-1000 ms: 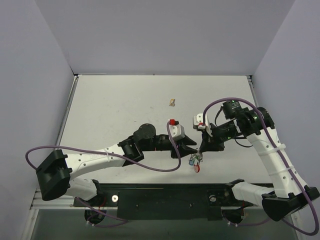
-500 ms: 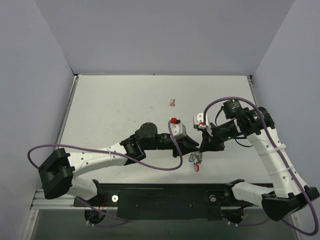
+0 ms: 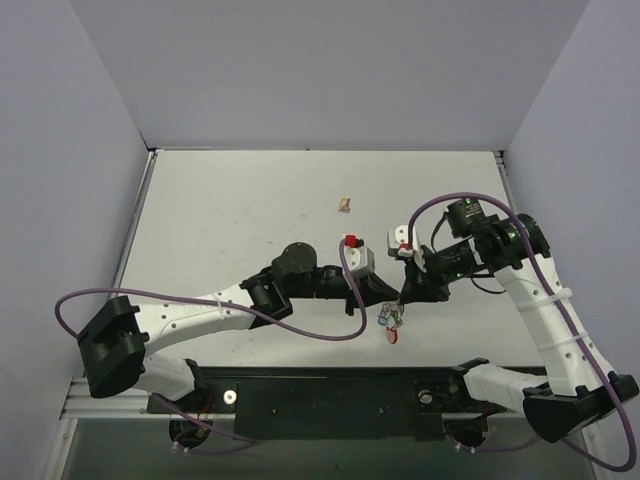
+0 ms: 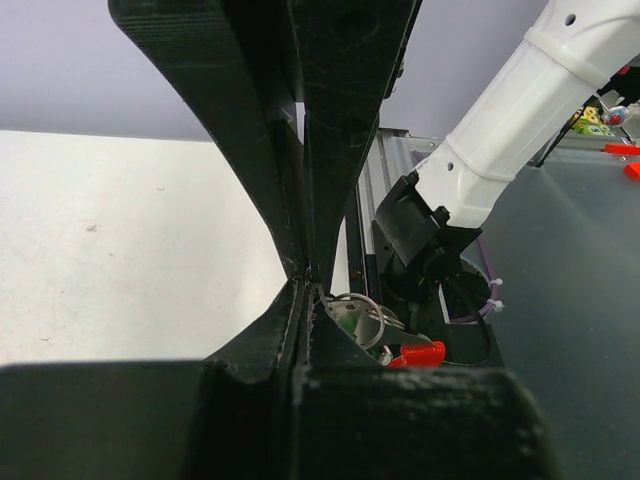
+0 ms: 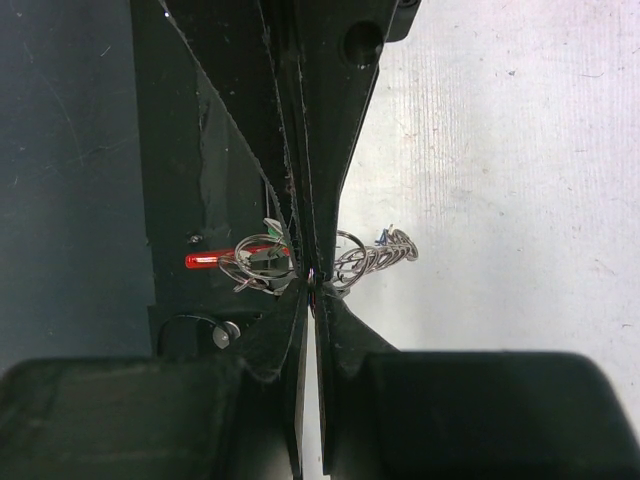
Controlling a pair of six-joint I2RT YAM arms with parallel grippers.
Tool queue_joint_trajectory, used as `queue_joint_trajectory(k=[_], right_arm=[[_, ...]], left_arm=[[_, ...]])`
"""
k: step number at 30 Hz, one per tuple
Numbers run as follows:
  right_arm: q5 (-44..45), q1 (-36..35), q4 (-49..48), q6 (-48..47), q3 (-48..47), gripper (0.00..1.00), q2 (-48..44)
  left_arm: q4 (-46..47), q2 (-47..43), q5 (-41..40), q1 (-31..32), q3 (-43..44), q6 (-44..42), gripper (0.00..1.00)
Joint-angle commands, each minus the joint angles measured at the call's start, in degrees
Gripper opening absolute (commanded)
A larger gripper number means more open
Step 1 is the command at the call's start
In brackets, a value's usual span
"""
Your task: Put the keys on the keyring
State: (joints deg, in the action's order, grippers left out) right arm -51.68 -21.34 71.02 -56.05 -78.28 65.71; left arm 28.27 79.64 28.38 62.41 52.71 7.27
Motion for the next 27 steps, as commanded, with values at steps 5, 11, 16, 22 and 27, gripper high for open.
queue_joint_trajectory(k=[5, 11, 16, 22, 27], right_arm=[[-6.6, 2.7, -0.5, 2.5, 0.2, 0.26, -1.5], [-14.7, 6.8, -0.4, 5.8, -1.4, 0.38, -1.1], [-19.1, 7.4, -2.6, 6.7, 1.2, 0.47, -1.9], [-21.9, 7.4, -2.6, 3.1, 2.8, 0.48, -2.0], [-24.0, 7.1, 0.3, -3.0, 2.7, 0.48, -0.7]], left_arm=[[12.0, -4.9, -4.4, 0.4, -4.3, 1.4, 0.00], [27.9, -9.1, -8.6, 0.4, -13.0, 5.3, 0.00], [35.1, -9.8, -8.2, 0.3, -16.3, 6.8, 0.00], [36.6, -10.6, -7.9, 0.3, -17.5, 7.8, 0.00], [37.2, -10.9, -7.5, 0.3, -17.6, 8.5, 0.00]])
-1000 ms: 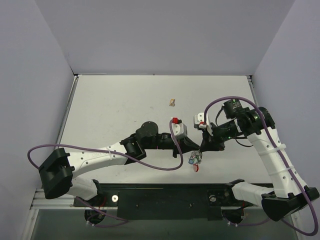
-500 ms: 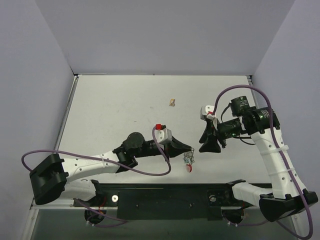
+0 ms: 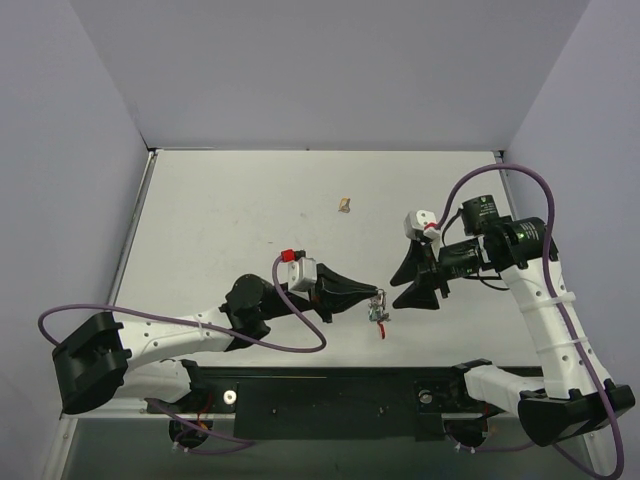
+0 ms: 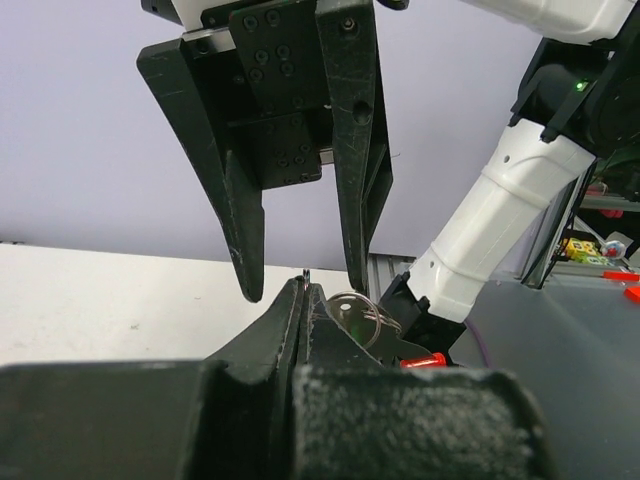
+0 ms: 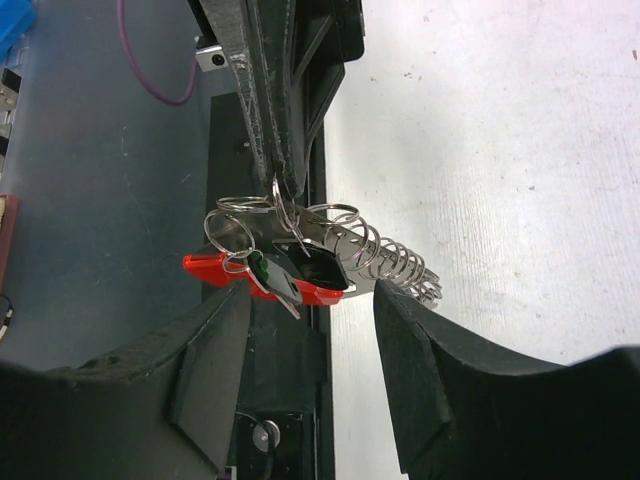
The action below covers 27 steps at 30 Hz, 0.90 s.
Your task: Put the keys on the keyring
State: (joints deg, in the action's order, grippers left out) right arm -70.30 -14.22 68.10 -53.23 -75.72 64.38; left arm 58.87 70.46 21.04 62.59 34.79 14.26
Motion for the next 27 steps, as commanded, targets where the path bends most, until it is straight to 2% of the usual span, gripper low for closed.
queue_joint_trajectory(k=[1, 8, 18, 27], right_arm=[[-5.5, -0.2, 4.1, -7.1, -0.2, 0.48, 0.7], [-4.2, -3.5, 8.5, -12.7, -2.7, 0.46, 3.0], [-5.4, -4.2, 12.9, -16.6, -6.2, 0.39, 5.2], [-4.9, -5.1, 13.0, -16.6, -6.5, 0.21, 6.1]], left_arm=[[6.7, -1.6, 0.1, 0.2, 0.3, 1.5, 0.00], [7.8, -1.3, 0.8, 0.2, 0.3, 2.4, 0.00], [8.1, -0.8, 1.2, 0.2, 0.2, 3.0, 0.00], [9.1, -0.4, 1.5, 0.3, 0.2, 3.5, 0.00]])
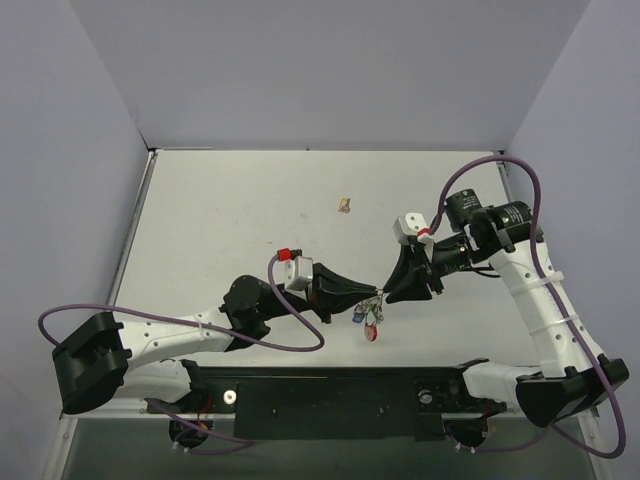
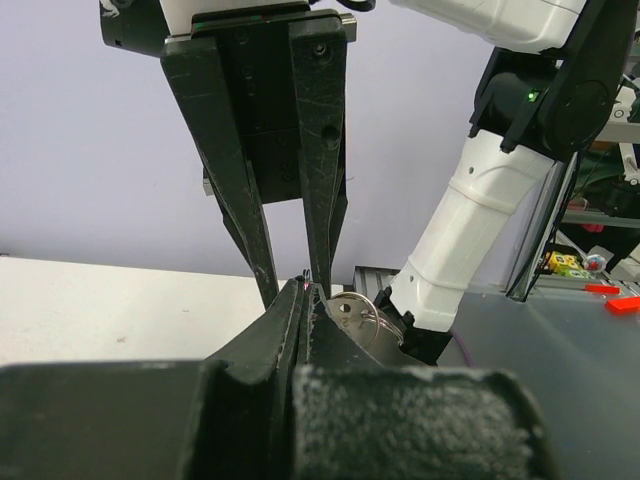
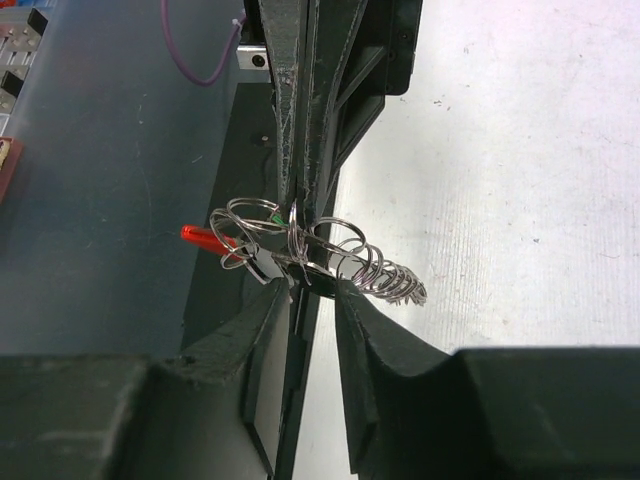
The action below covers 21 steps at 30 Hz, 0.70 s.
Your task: Put the keys on the keyring
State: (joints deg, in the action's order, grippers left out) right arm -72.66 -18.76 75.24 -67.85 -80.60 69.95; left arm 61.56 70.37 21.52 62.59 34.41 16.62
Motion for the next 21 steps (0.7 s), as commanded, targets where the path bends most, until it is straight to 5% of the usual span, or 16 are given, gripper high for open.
queue_joint_trajectory(k=[1, 7, 21], right_arm=[[-2.5, -0.7, 6.0, -1.8, -1.7, 0.20, 0.5], [-2.5, -0.8, 5.8, -1.5, -2.2, 0.13, 0.8], [-3.7, -0.8, 6.4, -1.4, -3.1, 0.20, 0.8]], left_arm=[[6.5, -0.3, 1.0, 0.3, 0.6, 1.1, 0.00], [6.6, -0.2, 1.1, 0.2, 0.7, 1.3, 0.00], [7.5, 0.7, 1.2, 0.3, 0.7, 1.9, 0.00]])
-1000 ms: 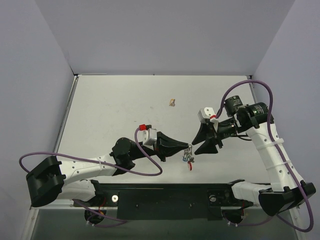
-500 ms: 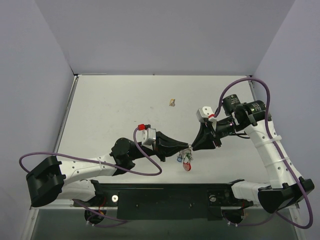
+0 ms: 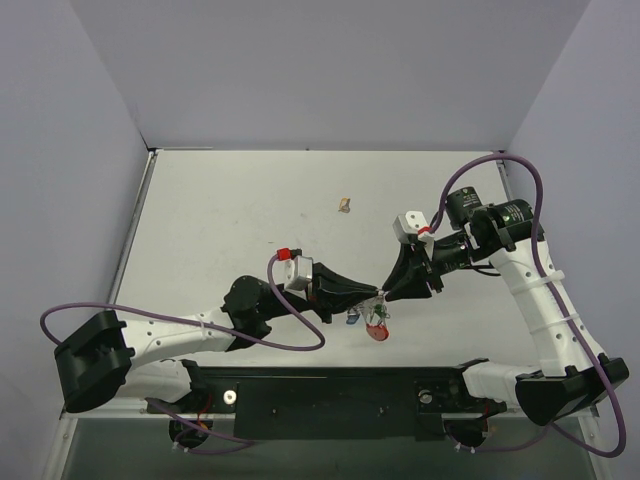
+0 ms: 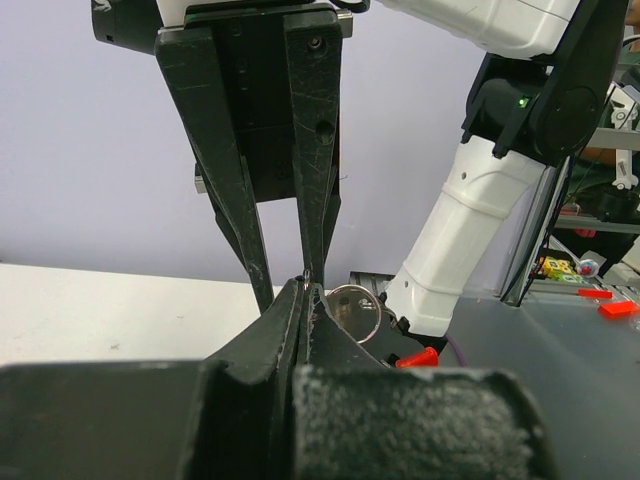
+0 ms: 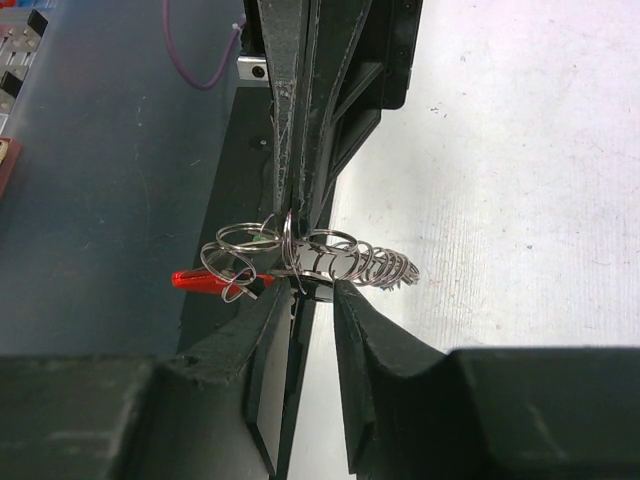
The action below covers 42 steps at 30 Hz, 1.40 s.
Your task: Put the keys on the keyring
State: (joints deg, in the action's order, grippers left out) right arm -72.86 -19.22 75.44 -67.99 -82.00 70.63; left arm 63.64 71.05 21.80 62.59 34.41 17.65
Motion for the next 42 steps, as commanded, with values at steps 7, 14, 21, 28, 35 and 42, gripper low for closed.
queue_joint_trajectory(k=[7, 14, 21, 28, 35, 42], right_arm=[[-3.3, -1.2, 6.1, -1.4, -0.9, 0.08, -0.4], [-2.7, -1.3, 5.6, -0.8, -0.4, 0.00, -1.0], [-2.2, -2.1, -5.4, 12.5, 3.3, 0.00, -3.0], [-2.4, -2.8, -12.1, 20.6, 5.5, 0.00, -3.3], [-2.6, -3.2, -15.3, 24.8, 6.0, 0.00, -2.6], [-4.3, -2.9, -18.9, 29.2, 6.8, 0.00, -2.3]], left_arm=[[5.9, -0.1, 0.6, 0.3, 0.6, 1.0, 0.00], [6.8, -0.6, 0.1, 0.3, 0.2, 1.2, 0.00], [10.0, -0.2, -1.0, 0.2, -0.4, 1.5, 0.00], [14.8, 1.4, -0.5, 0.3, -0.1, 3.1, 0.00], [17.4, 3.0, 0.8, 0.3, 0.5, 4.6, 0.00], [18.9, 3.4, 1.9, 0.2, 0.6, 5.6, 0.00]])
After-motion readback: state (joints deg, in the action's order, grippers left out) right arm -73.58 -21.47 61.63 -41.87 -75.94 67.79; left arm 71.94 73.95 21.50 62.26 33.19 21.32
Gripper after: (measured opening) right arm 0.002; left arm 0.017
